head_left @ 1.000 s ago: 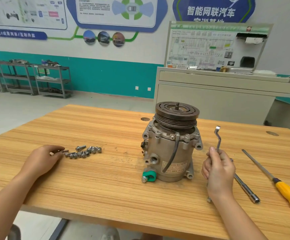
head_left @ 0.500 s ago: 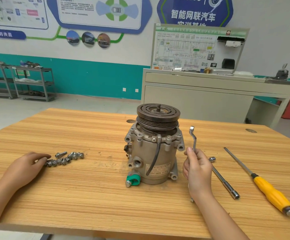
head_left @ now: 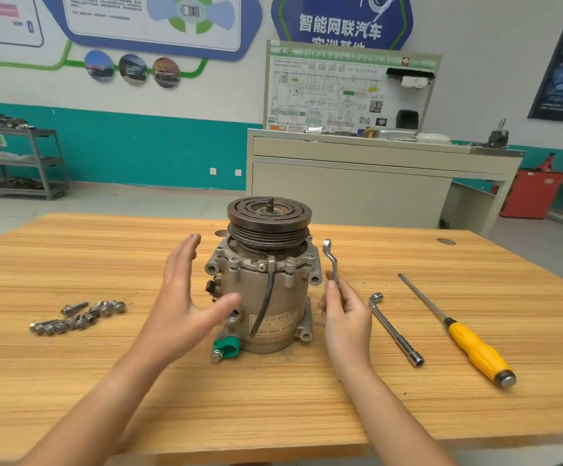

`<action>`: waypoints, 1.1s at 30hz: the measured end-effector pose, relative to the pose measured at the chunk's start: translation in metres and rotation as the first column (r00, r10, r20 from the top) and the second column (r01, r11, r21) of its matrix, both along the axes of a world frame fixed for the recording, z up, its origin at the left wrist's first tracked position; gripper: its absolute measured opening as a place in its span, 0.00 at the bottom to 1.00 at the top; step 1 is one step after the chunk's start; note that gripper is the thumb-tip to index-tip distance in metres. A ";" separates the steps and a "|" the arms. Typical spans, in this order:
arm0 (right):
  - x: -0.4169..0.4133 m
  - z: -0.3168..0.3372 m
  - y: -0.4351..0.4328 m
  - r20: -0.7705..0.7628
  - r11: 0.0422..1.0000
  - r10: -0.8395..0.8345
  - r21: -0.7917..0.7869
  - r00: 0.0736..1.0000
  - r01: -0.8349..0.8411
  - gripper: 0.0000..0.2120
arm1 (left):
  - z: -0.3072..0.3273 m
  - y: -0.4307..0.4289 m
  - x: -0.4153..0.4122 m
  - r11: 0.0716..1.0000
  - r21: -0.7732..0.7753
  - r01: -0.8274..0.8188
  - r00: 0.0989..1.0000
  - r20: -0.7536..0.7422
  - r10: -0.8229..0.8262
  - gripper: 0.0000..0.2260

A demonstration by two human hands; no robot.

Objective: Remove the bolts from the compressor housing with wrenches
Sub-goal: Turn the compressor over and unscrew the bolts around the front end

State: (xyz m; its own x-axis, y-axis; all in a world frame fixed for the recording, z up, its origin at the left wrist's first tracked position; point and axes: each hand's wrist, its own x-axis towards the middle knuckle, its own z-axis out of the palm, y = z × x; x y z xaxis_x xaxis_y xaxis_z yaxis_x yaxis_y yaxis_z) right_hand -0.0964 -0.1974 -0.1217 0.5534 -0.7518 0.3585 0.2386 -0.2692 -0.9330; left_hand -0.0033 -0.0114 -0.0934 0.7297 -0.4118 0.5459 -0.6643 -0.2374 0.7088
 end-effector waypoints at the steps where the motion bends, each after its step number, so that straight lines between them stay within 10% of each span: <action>1: 0.000 0.000 -0.002 -0.023 0.999 -0.025 -0.039 0.999 0.024 0.16 | -0.003 -0.014 -0.007 0.999 0.014 0.033 0.999 -0.009 -0.033 0.49; 12: 0.013 -0.005 -0.066 -0.581 0.919 -0.325 -0.382 0.746 0.102 0.12 | -0.020 -0.035 -0.019 0.985 -0.173 -0.008 0.998 -0.059 -0.003 0.48; 33: 0.021 -0.014 -0.082 -0.606 0.885 -0.403 -0.449 0.686 0.123 0.12 | -0.018 -0.037 -0.010 0.972 0.123 -0.200 0.979 0.051 0.195 0.58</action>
